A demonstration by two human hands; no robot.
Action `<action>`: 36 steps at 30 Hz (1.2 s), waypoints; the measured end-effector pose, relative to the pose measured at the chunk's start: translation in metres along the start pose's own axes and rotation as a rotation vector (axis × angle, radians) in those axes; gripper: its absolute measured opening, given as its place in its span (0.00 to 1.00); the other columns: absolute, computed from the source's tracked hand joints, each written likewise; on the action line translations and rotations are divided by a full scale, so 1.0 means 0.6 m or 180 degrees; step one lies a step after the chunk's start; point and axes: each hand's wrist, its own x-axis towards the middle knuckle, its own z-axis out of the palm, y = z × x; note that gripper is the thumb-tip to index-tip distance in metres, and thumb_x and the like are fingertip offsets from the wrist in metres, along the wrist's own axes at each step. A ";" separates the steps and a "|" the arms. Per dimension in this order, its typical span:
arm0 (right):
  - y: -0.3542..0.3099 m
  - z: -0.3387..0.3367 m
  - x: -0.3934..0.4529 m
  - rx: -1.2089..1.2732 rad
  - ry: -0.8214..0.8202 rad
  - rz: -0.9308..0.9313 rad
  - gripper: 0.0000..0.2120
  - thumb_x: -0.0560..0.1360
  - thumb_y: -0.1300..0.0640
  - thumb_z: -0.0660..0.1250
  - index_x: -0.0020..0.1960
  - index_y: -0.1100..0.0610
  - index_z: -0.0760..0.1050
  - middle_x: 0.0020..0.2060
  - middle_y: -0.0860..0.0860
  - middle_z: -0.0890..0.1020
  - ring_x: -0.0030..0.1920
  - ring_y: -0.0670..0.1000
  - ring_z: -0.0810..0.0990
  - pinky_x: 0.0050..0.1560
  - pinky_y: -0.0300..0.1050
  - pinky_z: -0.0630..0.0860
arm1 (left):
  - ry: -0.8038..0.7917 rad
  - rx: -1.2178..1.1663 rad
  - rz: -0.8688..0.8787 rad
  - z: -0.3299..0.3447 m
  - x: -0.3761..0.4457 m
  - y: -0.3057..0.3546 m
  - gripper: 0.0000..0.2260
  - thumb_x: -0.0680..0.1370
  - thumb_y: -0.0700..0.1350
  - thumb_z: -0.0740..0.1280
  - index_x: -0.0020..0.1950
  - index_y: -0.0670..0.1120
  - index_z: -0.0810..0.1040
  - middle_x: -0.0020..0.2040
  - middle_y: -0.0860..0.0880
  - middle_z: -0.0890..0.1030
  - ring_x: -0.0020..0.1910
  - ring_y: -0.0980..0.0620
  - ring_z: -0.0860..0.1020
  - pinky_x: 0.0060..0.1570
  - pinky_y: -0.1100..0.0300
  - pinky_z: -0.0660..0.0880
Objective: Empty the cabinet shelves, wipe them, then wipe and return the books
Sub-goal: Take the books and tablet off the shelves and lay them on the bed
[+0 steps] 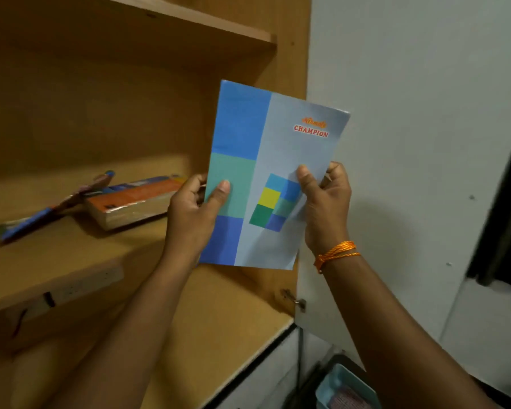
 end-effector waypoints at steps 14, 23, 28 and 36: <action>-0.253 -0.485 -0.164 -0.1043 0.1456 -0.0076 0.07 0.77 0.65 0.70 0.50 0.58 0.73 0.47 0.52 0.84 0.45 0.46 0.84 0.47 0.43 0.81 | -0.1467 -0.0112 -0.0577 0.406 -0.300 0.005 0.03 0.82 0.46 0.68 0.52 0.53 0.81 0.46 0.55 0.86 0.48 0.51 0.84 0.52 0.46 0.81; -0.391 -0.694 -0.305 -0.1423 0.2530 -0.0045 0.08 0.77 0.66 0.71 0.52 0.62 0.73 0.46 0.56 0.85 0.40 0.45 0.84 0.42 0.39 0.79 | -0.2520 -0.0313 -0.0726 0.607 -0.480 0.055 0.04 0.83 0.43 0.65 0.52 0.45 0.79 0.35 0.49 0.82 0.35 0.68 0.79 0.39 0.70 0.76; -0.447 -0.791 -0.414 -0.1664 0.3264 0.0198 0.07 0.77 0.64 0.72 0.51 0.61 0.75 0.42 0.50 0.84 0.38 0.42 0.83 0.41 0.39 0.79 | -0.3334 -0.0209 -0.0867 0.707 -0.580 0.043 0.04 0.82 0.47 0.68 0.49 0.52 0.82 0.40 0.57 0.85 0.41 0.57 0.83 0.46 0.55 0.80; -0.495 -0.951 -0.612 -0.1661 0.4248 0.1158 0.04 0.78 0.60 0.69 0.45 0.57 0.75 0.47 0.58 0.84 0.41 0.56 0.82 0.40 0.51 0.81 | -0.4543 0.0062 -0.0880 0.869 -0.780 -0.002 0.04 0.77 0.53 0.70 0.49 0.56 0.83 0.46 0.53 0.86 0.44 0.52 0.83 0.50 0.50 0.80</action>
